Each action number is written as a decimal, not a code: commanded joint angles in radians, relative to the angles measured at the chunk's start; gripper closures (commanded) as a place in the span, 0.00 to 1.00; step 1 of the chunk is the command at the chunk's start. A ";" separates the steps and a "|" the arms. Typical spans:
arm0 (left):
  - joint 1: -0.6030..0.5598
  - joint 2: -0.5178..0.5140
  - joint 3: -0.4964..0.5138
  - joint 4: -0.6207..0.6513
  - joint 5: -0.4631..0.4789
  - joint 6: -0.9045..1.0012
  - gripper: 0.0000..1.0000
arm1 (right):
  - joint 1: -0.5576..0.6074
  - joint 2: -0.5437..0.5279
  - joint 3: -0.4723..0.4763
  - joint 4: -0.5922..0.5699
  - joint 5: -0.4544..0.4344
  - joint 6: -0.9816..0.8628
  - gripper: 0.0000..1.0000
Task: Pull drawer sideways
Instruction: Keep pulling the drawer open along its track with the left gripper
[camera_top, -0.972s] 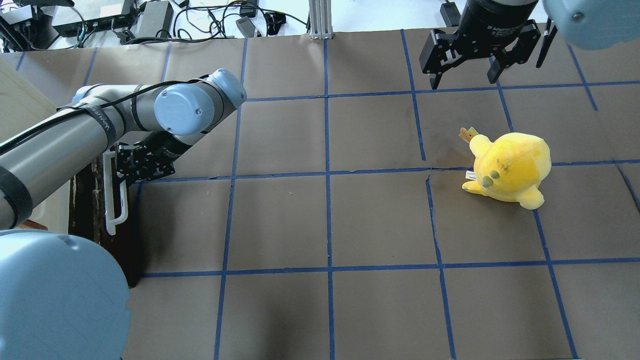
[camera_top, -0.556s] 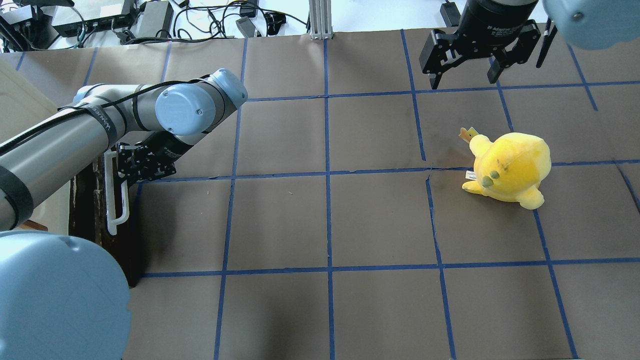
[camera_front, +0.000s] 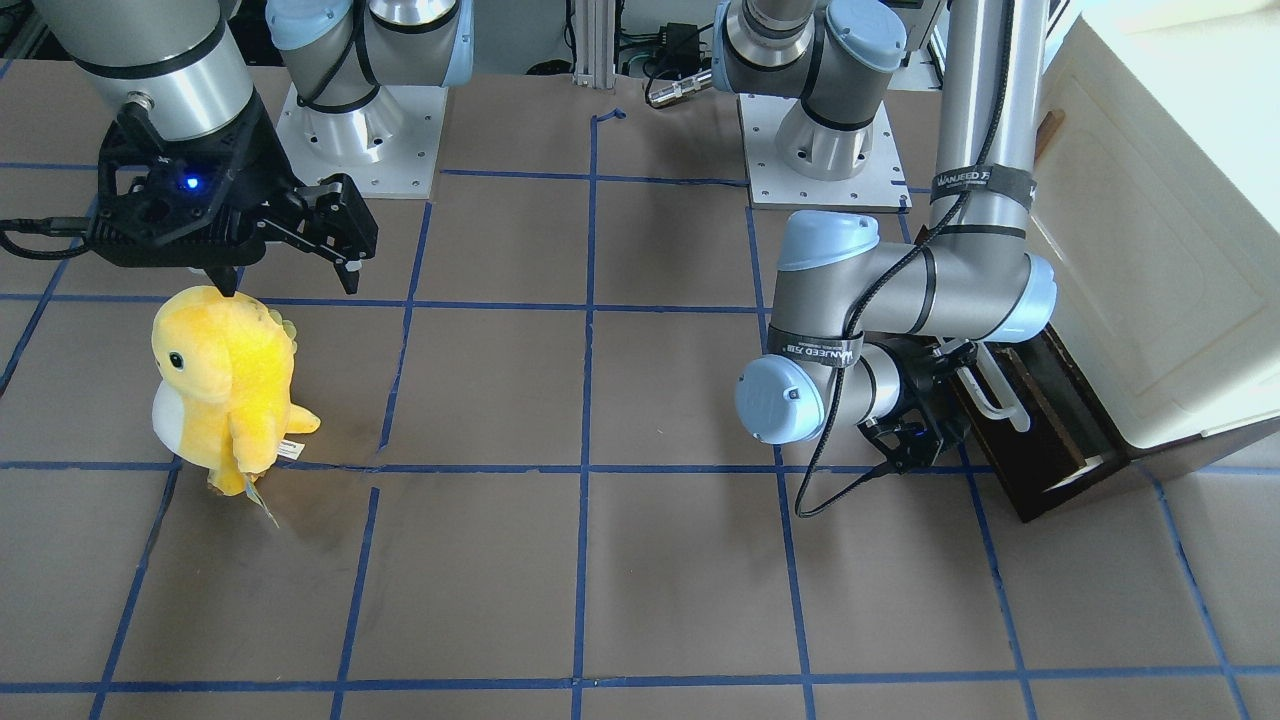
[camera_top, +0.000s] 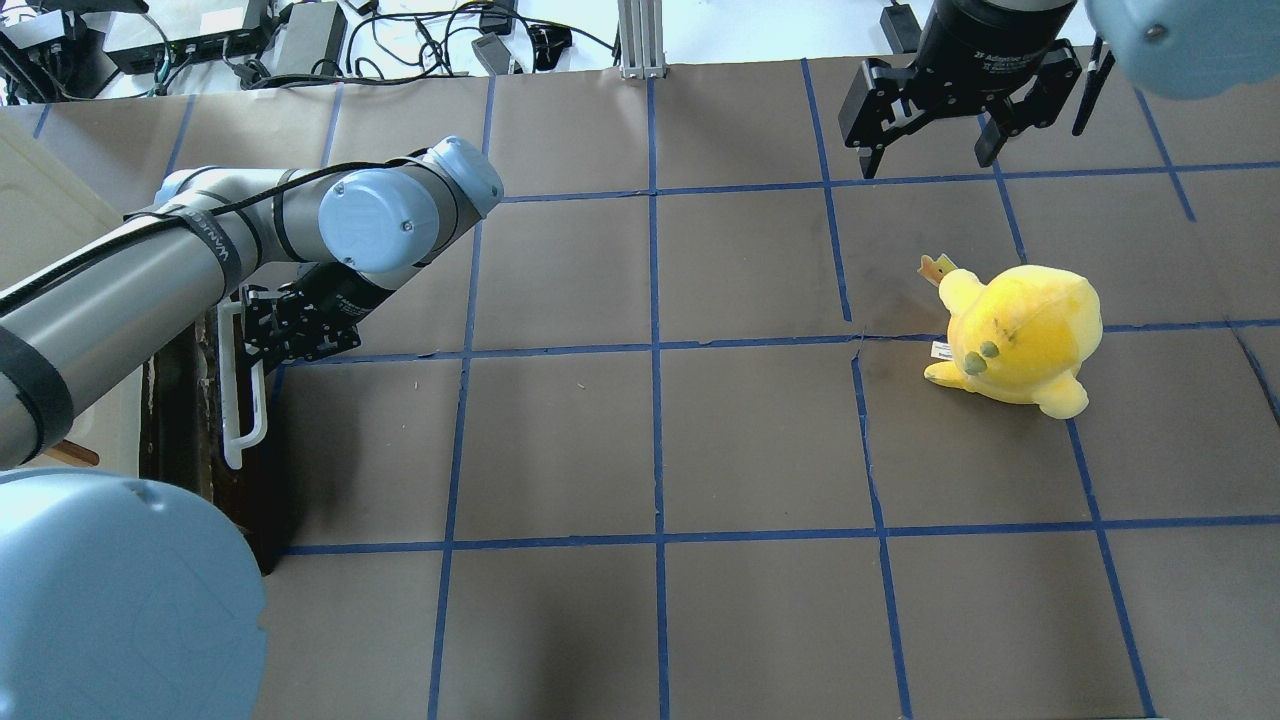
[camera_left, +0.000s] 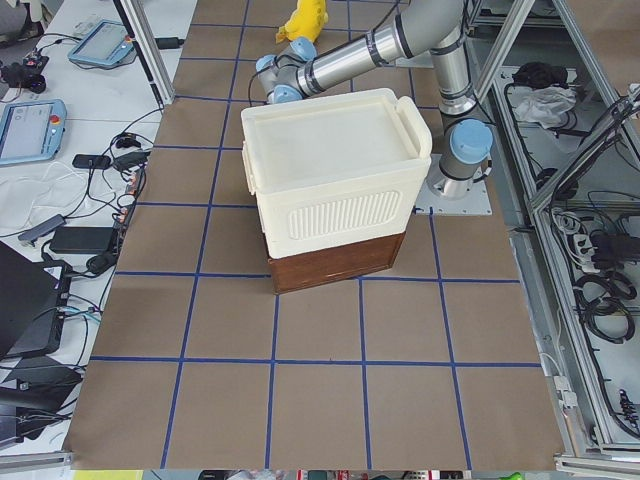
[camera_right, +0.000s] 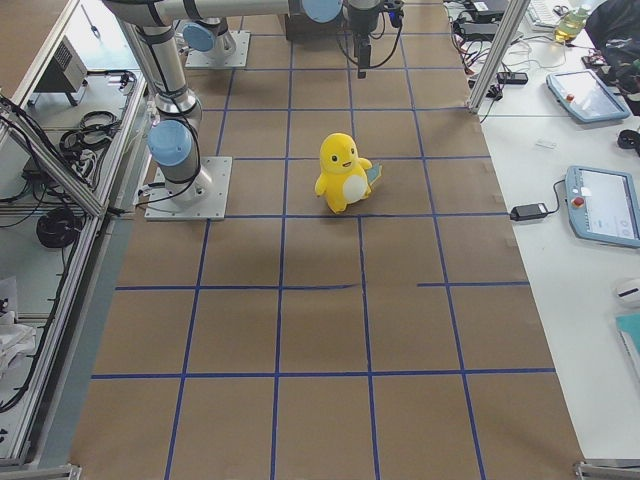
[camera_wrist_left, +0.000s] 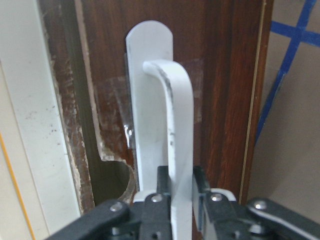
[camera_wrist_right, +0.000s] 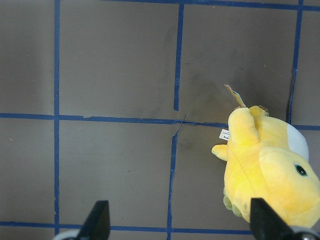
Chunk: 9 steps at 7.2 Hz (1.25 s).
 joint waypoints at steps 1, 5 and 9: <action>-0.002 -0.002 0.006 0.000 -0.015 0.000 0.84 | 0.000 0.000 0.000 0.000 0.000 0.001 0.00; -0.005 -0.003 0.014 0.017 -0.029 0.002 0.84 | 0.000 0.000 0.000 0.000 0.000 0.001 0.00; -0.004 0.004 0.016 0.017 -0.032 0.017 0.84 | 0.000 0.000 0.000 0.000 0.000 -0.001 0.00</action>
